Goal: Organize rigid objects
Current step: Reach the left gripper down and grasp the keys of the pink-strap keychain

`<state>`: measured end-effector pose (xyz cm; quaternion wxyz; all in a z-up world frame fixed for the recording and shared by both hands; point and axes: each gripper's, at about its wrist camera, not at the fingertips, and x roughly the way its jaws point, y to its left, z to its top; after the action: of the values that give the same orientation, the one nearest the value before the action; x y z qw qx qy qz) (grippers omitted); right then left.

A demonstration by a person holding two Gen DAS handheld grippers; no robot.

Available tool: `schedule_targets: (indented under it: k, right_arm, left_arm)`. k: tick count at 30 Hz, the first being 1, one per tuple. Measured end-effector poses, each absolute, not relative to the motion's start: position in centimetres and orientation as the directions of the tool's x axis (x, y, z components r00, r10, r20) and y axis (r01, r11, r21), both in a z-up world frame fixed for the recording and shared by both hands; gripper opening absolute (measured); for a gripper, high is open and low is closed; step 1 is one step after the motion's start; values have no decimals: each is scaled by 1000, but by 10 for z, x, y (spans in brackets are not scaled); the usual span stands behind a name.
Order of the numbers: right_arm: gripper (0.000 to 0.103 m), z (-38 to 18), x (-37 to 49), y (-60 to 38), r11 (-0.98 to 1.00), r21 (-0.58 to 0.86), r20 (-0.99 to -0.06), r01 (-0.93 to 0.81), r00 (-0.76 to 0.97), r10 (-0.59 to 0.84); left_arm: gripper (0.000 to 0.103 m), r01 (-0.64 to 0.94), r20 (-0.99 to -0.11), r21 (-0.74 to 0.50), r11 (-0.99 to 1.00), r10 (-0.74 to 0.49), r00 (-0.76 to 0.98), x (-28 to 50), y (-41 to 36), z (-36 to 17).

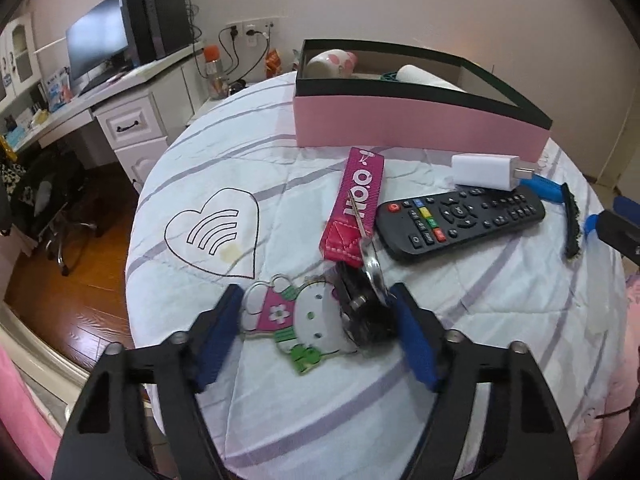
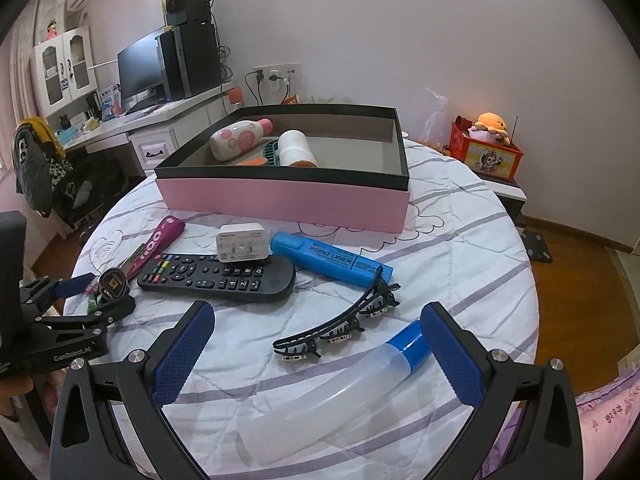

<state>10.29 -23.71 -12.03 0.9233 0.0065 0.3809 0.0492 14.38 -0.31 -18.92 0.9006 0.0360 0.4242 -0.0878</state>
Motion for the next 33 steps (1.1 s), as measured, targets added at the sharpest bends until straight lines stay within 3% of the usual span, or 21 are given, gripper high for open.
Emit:
schedule_targets:
  k: [1, 9, 18, 19, 21, 23, 27, 28, 29, 30, 33]
  right_arm:
    - [103, -120, 102, -236, 995, 51, -703, -89, 705, 99]
    - [103, -121, 100, -225, 991, 53, -703, -122, 700, 124]
    - [103, -121, 110, -198, 982, 61, -701, -177, 693, 169]
    - [103, -120, 112, -194, 980, 65, -699, -188, 692, 179]
    - [103, -117, 115, -183, 976, 61, -693, -211, 694, 194]
    - [103, -114, 119, -173, 971, 48, -691, -233, 694, 201]
    - [103, -112, 129, -161, 967, 43, -691, -250, 692, 209]
    - [103, -110, 133, -160, 967, 49, -692, -252, 689, 215]
    - [103, -109, 137, -158, 965, 58, -689, -255, 690, 224]
    - [103, -107, 138, -157, 964, 65, -686, -256, 691, 230]
    - [103, -102, 150, -150, 956, 107, -676, -274, 685, 272]
  left_arm:
    - [61, 186, -771, -12, 983, -127, 625, 143, -2, -188]
    - [61, 246, -762, -72, 967, -212, 612, 131, -2, -184]
    - [63, 231, -759, -64, 971, -198, 620, 128, 5, -187]
    - [65, 226, -756, -54, 973, -188, 627, 129, 4, -187]
    - [82, 202, -750, -5, 979, -138, 647, 129, 3, -188]
    - [91, 176, -746, 8, 984, -111, 657, 131, 5, -191]
    - [95, 164, -741, -33, 986, -134, 658, 139, 12, -195]
    - [94, 163, -737, -37, 986, -137, 661, 140, 12, -195]
    - [84, 168, -733, -46, 985, -147, 664, 141, 13, -195]
    - [65, 178, -727, -57, 982, -163, 667, 141, 13, -194]
    - [31, 198, -706, -100, 975, -209, 677, 139, 16, -191]
